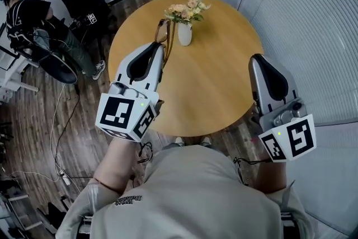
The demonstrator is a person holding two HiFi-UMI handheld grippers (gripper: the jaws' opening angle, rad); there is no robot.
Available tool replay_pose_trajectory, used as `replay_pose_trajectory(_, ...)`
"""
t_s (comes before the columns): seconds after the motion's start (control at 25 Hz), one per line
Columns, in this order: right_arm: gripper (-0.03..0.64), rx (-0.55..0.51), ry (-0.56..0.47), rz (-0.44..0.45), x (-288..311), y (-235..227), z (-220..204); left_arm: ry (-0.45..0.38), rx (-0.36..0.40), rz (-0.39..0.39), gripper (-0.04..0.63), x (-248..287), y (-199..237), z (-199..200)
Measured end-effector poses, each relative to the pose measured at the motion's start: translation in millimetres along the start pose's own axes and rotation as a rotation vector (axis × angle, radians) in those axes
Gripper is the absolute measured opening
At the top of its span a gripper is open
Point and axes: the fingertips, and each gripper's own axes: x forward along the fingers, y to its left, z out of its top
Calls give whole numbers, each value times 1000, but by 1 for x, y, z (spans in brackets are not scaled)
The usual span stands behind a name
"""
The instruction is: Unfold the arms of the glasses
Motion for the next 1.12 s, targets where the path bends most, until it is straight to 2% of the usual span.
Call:
replay_pose_trajectory(0.24,34,5,4,12,-8,5,1,-48,-42,32,40,-14,1,13)
replay_pose_trajectory(0.72,34,55,73,52,-25,23,-23,34,-113,52,40,-33,-8,-29)
replay_pose_trajectory(0.92,34,72,106,78,-28,31,-35,49,-118,55,40,-38,-14,-35)
replay_pose_trajectory(1.12,34,90,84,104,-30,39,-29,63,-108,61,40,-45,-15,-37)
